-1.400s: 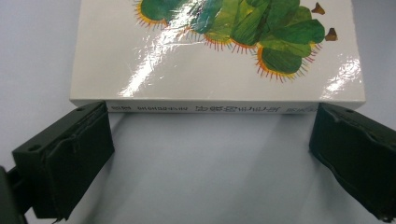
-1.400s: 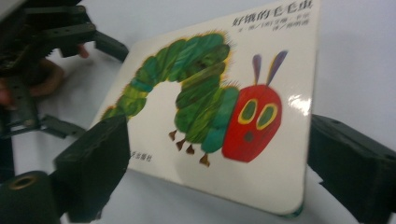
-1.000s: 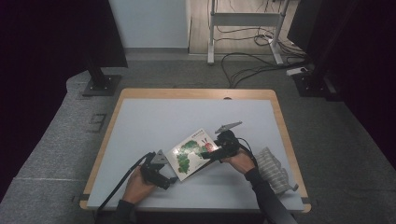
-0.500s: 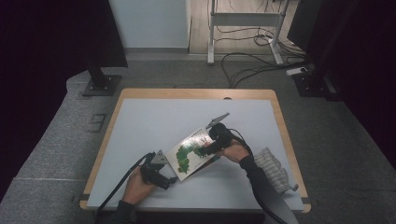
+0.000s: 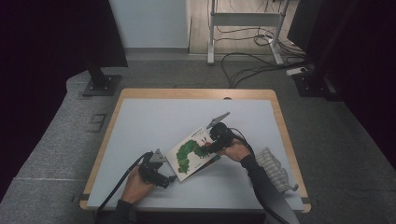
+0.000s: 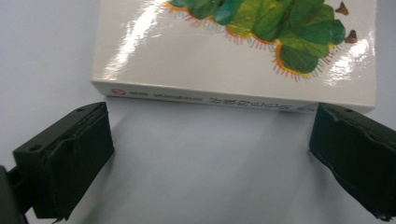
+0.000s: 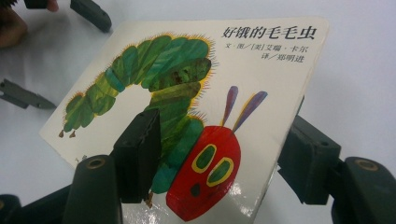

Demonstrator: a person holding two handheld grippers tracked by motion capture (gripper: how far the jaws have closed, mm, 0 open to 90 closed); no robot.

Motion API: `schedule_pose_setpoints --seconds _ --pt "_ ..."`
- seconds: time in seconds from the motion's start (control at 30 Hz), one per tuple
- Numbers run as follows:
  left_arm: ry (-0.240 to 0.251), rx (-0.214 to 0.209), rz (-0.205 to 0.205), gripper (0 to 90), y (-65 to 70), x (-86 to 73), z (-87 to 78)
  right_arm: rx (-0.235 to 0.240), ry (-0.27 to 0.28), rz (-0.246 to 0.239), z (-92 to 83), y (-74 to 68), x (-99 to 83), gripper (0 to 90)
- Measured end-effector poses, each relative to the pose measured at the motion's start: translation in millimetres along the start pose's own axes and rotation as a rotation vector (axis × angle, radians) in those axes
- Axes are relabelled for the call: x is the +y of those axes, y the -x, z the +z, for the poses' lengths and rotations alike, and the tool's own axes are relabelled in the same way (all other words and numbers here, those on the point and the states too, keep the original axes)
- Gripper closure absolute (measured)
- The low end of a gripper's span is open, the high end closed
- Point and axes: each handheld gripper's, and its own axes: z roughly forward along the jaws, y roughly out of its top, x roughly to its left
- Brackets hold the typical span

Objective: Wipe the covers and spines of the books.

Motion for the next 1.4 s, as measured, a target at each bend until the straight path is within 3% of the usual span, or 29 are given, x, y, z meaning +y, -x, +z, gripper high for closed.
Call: schedule_pose_setpoints --seconds 0.13,0.47,0.63,0.93,1.1,1.4 --pt "0.052 -0.034 -0.041 0.0 -2.7 2.4 -6.3 0.009 0.004 0.0 -1.6 -0.9 -4.7 35.5" --pt "0.041 -0.03 -0.062 0.0 -4.6 3.3 -7.1 0.013 0.039 -0.011 -10.4 -6.8 -13.6 40.8" --pt "0.064 -0.056 -0.075 0.0 -6.5 4.4 -9.9 0.008 0.052 -0.008 -13.4 -11.4 -19.2 42.6" --pt "0.048 -0.061 -0.073 0.0 -5.8 5.6 -10.1 -0.013 0.059 -0.013 -19.8 -18.5 -26.8 45.3" --pt "0.07 -0.111 -0.085 0.0 -5.9 8.1 -12.1 -0.026 0.057 -0.014 -23.5 -21.7 -32.7 46.4" --pt "0.035 -0.129 -0.057 0.8 -3.0 15.0 -5.0 -0.038 0.064 -0.019 -26.7 -24.5 -41.0 47.5"
